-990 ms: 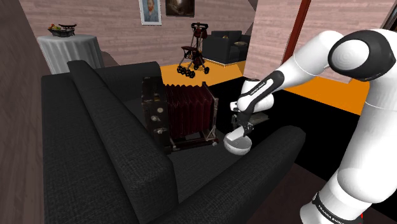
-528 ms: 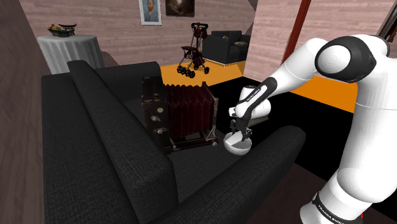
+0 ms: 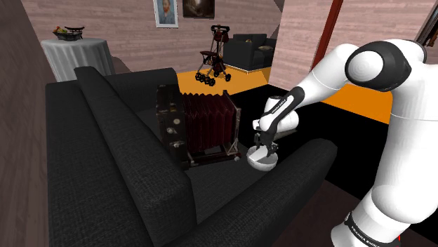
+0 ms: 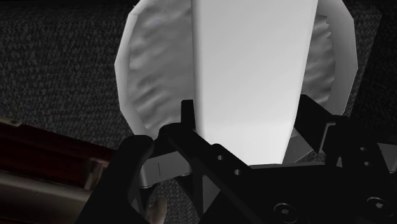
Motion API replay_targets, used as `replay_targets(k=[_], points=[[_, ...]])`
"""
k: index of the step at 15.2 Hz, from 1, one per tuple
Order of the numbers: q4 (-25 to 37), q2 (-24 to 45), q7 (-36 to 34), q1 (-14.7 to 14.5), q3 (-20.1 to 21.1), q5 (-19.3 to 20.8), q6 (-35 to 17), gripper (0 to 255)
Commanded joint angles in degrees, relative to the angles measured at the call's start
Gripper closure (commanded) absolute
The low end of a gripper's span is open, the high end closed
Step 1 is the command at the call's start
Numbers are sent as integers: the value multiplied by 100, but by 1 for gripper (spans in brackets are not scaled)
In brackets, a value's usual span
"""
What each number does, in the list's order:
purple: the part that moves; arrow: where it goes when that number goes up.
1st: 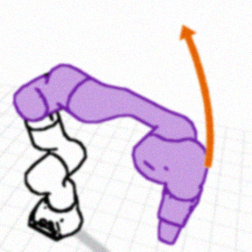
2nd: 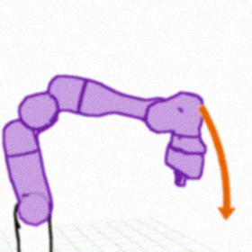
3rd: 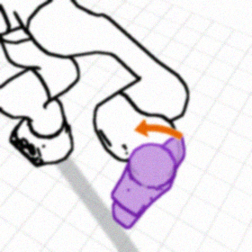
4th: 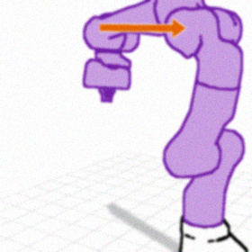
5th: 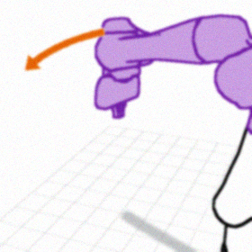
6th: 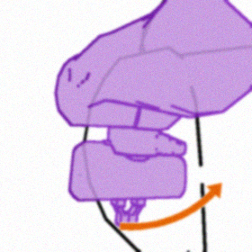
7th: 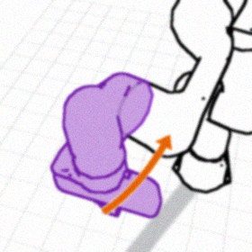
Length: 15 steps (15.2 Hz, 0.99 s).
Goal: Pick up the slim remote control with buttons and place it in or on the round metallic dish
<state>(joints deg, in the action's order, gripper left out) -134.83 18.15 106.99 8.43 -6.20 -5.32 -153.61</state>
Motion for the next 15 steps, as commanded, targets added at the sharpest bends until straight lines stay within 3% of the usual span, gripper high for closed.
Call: replay_targets(k=[1, 6, 10, 15], points=[[1, 0, 0, 0, 0, 0, -1, 0], [1, 0, 0, 0, 0, 0, -1, 0], [-27, -693, -137, -70, -106, 191, 658, 0], [-27, -693, -137, -67, -104, 192, 658, 0]])
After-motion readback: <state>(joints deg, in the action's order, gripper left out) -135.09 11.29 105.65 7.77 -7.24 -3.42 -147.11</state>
